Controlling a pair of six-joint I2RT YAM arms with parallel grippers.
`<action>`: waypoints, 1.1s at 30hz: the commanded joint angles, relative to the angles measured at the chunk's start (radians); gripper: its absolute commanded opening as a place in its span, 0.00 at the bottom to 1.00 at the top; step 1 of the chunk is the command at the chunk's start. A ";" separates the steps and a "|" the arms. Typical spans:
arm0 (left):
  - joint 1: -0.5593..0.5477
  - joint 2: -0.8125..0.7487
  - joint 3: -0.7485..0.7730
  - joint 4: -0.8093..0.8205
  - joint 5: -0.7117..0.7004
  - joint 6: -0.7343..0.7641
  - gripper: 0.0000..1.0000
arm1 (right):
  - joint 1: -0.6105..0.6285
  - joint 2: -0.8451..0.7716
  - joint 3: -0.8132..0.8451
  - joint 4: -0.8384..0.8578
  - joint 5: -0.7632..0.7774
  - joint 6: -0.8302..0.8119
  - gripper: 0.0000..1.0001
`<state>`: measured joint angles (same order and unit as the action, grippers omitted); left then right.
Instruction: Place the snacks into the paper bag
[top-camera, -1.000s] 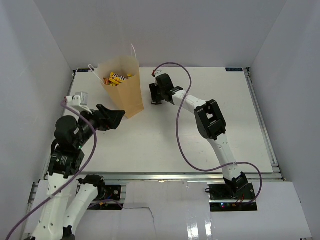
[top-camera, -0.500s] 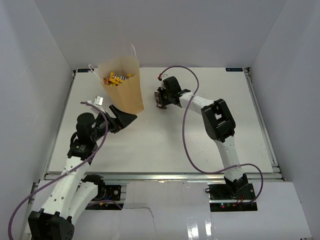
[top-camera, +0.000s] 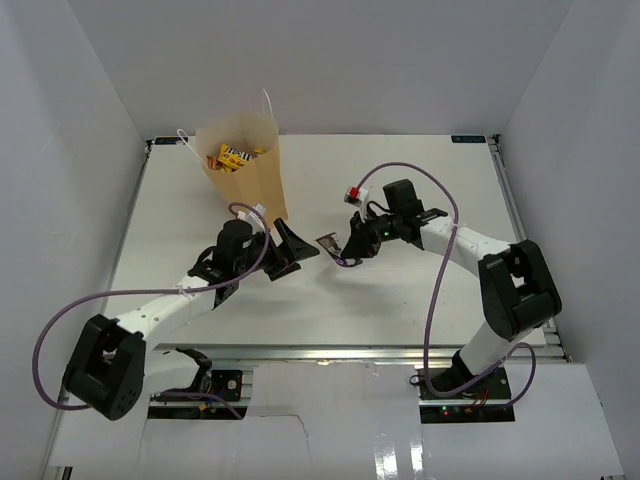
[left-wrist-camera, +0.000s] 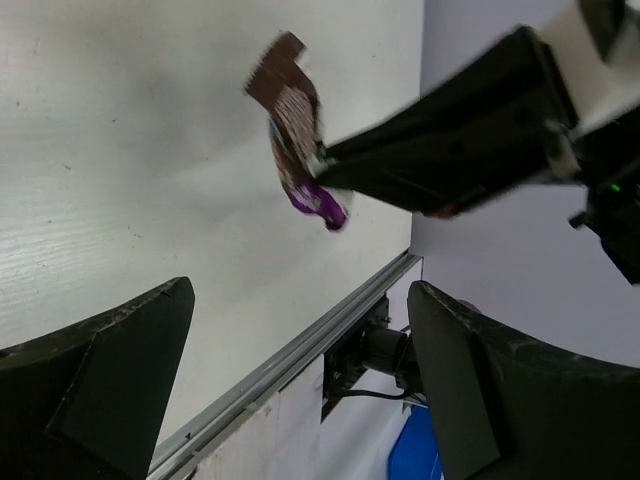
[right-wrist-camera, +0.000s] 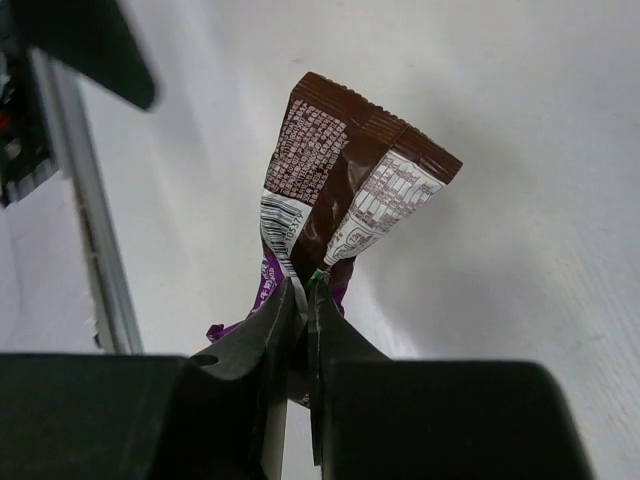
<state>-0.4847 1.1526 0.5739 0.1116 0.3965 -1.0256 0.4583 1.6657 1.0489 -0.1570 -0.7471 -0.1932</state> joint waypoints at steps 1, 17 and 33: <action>-0.037 0.071 0.069 0.030 -0.051 -0.053 0.98 | 0.010 -0.078 -0.047 0.020 -0.159 -0.092 0.08; -0.107 0.253 0.185 0.034 -0.039 -0.076 0.43 | 0.052 -0.184 -0.067 -0.010 -0.167 -0.089 0.09; -0.066 0.119 0.228 -0.157 -0.122 0.108 0.00 | 0.036 -0.216 -0.033 -0.061 -0.120 -0.146 0.67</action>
<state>-0.5793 1.3338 0.7296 0.0586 0.3214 -1.0313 0.5064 1.5013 0.9836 -0.1898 -0.8787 -0.2996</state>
